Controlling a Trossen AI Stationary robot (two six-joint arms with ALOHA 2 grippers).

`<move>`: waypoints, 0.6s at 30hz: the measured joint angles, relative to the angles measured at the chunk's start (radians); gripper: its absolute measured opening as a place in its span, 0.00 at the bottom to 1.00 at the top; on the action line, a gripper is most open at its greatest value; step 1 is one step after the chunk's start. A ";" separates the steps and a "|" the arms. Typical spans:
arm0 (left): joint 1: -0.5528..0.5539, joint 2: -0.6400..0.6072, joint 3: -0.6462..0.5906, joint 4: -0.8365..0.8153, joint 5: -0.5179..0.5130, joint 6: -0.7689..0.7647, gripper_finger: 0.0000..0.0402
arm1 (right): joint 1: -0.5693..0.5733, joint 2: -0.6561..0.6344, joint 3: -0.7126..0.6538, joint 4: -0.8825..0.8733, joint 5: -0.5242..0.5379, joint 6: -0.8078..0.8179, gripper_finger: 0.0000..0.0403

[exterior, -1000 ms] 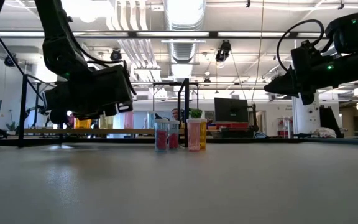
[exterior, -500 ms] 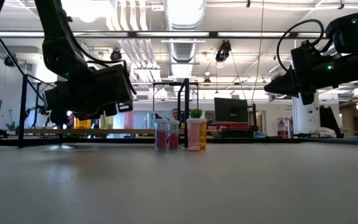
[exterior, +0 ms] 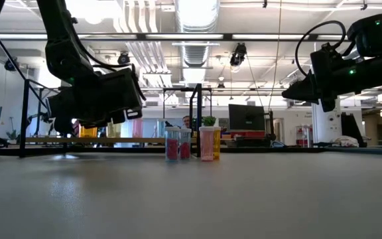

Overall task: Pick and place medicine bottles onto shelf by color
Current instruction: Put the yellow pill bottle on the shelf aligned with the other yellow pill bottle

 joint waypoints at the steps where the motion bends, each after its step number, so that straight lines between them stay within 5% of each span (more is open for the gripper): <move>1: 0.000 0.000 0.000 0.001 0.000 0.000 0.26 | 0.000 0.000 0.000 0.000 0.000 0.000 0.02; 18: 0.002 -0.002 0.000 0.007 0.000 0.001 0.41 | 0.000 0.000 0.000 0.000 0.000 0.000 0.02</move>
